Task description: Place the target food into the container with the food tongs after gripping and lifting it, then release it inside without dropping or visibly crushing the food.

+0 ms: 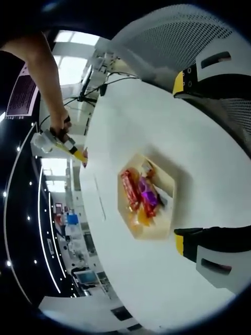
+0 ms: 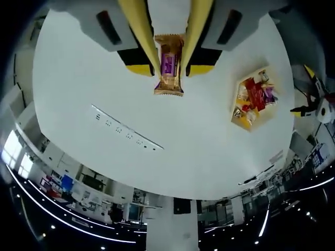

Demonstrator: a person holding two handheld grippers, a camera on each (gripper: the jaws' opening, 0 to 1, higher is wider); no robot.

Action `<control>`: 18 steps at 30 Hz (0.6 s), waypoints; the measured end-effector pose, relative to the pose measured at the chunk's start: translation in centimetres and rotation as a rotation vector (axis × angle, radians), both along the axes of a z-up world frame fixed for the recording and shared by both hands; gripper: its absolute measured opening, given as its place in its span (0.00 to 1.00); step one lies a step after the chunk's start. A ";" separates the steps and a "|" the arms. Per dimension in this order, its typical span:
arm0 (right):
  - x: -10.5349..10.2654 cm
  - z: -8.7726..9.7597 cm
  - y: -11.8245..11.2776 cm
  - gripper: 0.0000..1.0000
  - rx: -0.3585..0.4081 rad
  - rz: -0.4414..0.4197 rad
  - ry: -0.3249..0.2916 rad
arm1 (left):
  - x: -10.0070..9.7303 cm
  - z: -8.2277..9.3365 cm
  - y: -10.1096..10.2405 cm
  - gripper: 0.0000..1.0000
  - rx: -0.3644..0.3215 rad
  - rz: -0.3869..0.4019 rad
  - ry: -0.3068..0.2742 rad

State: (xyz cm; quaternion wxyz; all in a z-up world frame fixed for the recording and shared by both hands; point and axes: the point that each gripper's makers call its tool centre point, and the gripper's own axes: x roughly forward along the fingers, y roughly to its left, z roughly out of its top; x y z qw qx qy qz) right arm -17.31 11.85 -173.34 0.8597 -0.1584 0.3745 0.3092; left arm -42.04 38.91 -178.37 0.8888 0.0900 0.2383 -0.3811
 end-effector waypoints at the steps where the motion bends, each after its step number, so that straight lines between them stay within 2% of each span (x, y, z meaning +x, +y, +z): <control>1: -0.1 0.1 0.3 0.22 -0.001 0.004 -0.002 | 0.0 0.0 0.0 0.99 0.001 0.000 -0.001; 11: -0.2 1.2 4.0 0.22 0.018 0.042 -0.015 | -0.3 0.0 -0.2 0.99 0.001 -0.014 0.005; 18: -0.8 2.5 7.8 0.22 0.057 0.076 -0.028 | -0.1 0.0 -0.1 0.99 0.008 -0.013 -0.003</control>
